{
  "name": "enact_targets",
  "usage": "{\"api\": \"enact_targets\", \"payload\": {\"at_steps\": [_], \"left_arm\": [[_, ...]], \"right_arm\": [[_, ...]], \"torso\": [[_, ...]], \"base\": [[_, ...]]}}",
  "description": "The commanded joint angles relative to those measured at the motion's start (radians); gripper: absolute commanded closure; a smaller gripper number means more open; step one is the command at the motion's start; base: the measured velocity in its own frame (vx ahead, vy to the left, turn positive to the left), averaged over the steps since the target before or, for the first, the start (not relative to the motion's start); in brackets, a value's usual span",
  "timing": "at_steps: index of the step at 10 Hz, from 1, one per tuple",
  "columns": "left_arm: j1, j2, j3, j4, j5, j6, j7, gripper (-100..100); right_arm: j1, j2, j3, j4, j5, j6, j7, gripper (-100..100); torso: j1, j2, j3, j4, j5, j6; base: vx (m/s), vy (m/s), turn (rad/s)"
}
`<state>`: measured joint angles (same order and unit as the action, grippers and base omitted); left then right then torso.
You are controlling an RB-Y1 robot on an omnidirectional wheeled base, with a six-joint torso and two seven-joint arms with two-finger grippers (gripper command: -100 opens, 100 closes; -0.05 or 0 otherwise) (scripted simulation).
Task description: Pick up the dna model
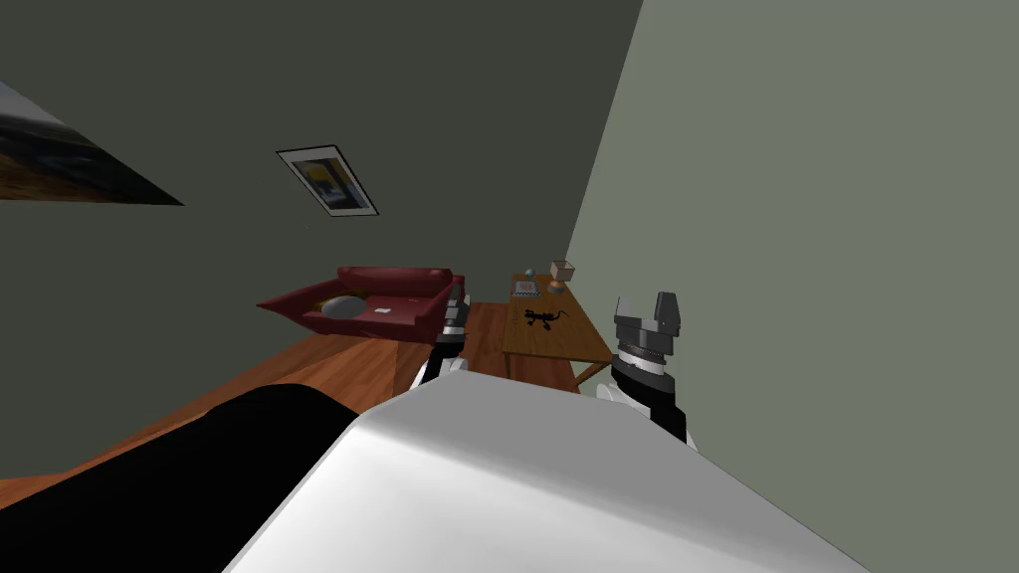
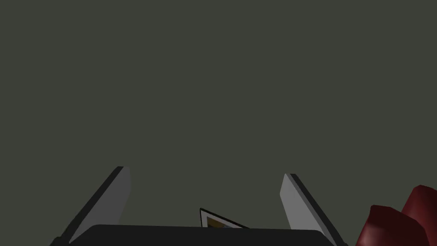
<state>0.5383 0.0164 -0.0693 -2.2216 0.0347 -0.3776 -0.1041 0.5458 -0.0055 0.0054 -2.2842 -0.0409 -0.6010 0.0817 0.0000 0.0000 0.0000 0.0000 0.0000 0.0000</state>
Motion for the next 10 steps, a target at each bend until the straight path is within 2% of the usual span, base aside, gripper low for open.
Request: {"api": "enact_targets", "payload": {"at_steps": [1, 5, 10], "left_arm": [[-0.016, 0.042, 0.004, 0.016, 0.003, 0.001, -0.003, -100], [-0.066, 0.123, 0.014, 0.070, 0.012, 0.012, -0.017, -100], [-0.152, 0.220, 0.028, 0.182, 0.031, 0.053, -0.046, -100]], "right_arm": [[0.000, 0.000, 0.000, 0.000, 0.000, 0.000, 0.000, 0], [0.000, 0.000, 0.000, 0.000, 0.000, 0.000, 0.000, 0], [0.000, 0.000, 0.000, 0.000, 0.000, 0.000, 0.000, 0]], "torso": [[0.000, 0.000, 0.000, 0.000, 0.000, 0.000], [0.001, 0.008, 0.004, 0.002, 0.000, 0.000], [0.002, 0.010, 0.006, 0.002, 0.000, 0.000]], "base": [[-0.055, 0.006, -0.043], [-0.120, 0.009, -0.061], [-0.147, 0.008, -0.123]]}}
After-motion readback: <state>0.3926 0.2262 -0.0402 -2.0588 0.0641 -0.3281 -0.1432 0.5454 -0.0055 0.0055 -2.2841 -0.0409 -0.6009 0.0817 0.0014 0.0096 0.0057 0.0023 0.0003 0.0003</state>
